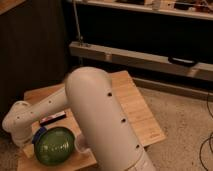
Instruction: Place the white sponge in the ceramic bowl
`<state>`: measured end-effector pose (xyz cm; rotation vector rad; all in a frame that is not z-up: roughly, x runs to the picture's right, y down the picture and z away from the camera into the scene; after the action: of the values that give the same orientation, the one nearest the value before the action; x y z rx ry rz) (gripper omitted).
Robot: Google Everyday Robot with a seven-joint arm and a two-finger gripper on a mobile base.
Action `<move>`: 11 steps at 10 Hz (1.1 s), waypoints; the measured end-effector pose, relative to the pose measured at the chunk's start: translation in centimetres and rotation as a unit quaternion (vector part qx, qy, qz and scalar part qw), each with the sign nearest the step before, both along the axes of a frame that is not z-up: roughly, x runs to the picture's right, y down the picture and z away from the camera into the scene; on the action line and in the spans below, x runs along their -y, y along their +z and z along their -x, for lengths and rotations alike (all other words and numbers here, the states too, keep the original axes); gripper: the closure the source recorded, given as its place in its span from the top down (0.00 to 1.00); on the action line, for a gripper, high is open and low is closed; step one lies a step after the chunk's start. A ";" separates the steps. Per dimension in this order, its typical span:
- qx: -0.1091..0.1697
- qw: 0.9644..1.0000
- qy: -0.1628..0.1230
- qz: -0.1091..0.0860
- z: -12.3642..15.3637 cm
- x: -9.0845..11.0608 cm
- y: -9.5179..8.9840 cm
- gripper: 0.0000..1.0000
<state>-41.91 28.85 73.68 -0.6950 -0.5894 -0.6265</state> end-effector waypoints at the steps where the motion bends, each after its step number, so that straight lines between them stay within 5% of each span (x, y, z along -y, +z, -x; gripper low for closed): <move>1: -0.002 1.000 0.003 -0.001 -0.4 0.4 0.3 0.65; 11: -0.008 1.000 -0.014 0.000 -1.7 1.0 1.7 0.65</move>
<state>-40.22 27.86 75.36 -0.7088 -0.5655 -0.6471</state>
